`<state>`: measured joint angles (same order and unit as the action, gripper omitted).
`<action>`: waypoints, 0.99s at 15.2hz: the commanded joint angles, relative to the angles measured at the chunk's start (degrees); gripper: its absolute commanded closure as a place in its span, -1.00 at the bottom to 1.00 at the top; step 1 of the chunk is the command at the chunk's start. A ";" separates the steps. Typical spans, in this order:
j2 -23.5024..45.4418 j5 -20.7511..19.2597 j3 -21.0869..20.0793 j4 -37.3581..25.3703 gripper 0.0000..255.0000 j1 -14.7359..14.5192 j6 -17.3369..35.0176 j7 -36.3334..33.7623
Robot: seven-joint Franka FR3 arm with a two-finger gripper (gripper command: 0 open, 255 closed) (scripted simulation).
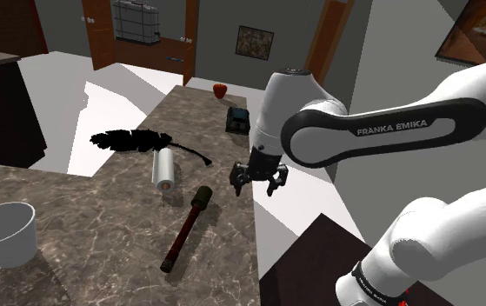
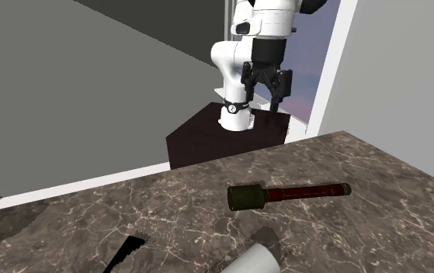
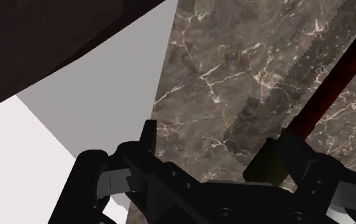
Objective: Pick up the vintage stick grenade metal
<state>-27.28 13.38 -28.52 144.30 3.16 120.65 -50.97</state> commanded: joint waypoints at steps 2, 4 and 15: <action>6.08 -0.97 -4.55 -2.04 -1.00 1.80 4.98 -7.98; 10.95 -3.07 -7.59 -3.92 -1.00 3.47 8.25 -13.64; 42.78 -32.12 -10.85 -21.16 -1.00 2.97 16.90 -52.52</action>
<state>12.63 -15.80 -40.39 124.91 7.37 137.15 -99.81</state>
